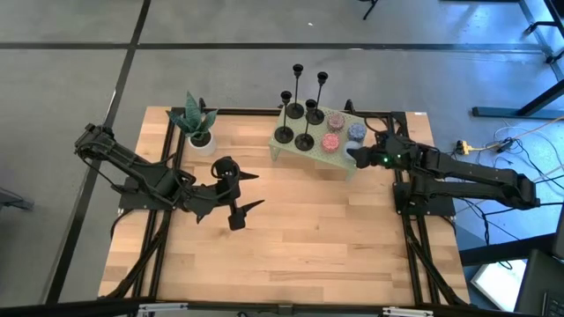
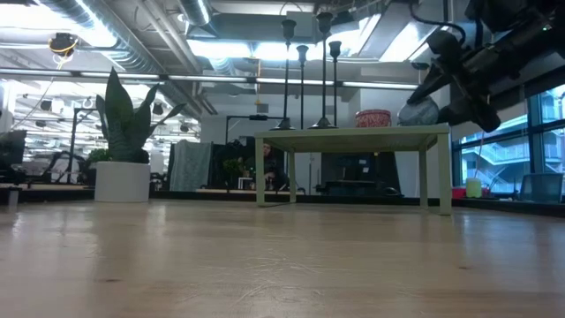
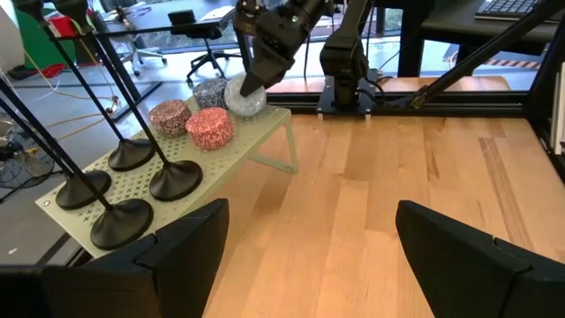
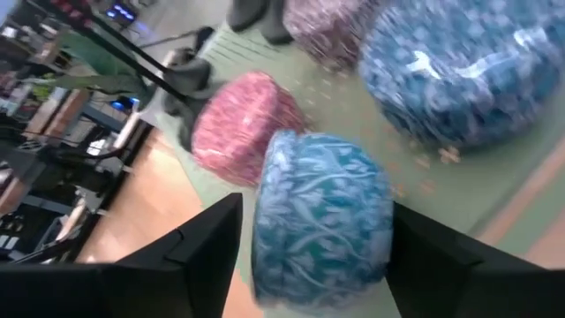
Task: Pick & Place candle stick holders
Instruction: Put the light blue scented candle on the shelf
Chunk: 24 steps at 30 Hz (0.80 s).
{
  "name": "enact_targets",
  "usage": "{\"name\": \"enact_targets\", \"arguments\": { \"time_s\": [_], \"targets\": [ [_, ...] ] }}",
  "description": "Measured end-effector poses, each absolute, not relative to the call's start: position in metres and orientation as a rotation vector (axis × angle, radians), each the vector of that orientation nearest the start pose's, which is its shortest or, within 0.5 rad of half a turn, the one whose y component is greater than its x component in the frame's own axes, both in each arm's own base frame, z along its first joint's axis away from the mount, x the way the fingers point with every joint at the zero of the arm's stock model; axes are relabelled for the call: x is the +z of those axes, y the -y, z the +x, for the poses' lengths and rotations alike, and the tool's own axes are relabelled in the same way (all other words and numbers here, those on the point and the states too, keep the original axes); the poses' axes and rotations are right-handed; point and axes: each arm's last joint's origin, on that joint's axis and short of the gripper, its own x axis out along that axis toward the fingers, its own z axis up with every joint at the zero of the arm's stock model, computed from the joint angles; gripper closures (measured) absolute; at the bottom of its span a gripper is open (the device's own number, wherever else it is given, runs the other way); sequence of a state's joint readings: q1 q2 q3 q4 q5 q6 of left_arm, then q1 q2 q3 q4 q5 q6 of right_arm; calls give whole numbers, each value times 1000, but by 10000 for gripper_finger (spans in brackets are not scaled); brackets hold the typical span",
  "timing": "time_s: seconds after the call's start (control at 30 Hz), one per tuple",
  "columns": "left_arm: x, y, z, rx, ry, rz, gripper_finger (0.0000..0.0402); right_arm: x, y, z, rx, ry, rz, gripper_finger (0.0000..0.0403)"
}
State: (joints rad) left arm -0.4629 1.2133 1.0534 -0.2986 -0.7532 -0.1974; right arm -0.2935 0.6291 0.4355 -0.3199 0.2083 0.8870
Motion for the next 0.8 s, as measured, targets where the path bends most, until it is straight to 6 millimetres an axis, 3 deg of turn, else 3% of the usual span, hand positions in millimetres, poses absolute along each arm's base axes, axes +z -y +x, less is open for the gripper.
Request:
{"name": "enact_targets", "arguments": {
  "time_s": [0.3, 0.8],
  "targets": [
    [332, 98, 240, 320, -347, 69, 78, 224, 47, 134, -686, -269, 864, 129],
    [332, 98, 240, 320, -347, 69, 78, 233, 42, 123, -594, -237, 802, 127]
  ]
}}
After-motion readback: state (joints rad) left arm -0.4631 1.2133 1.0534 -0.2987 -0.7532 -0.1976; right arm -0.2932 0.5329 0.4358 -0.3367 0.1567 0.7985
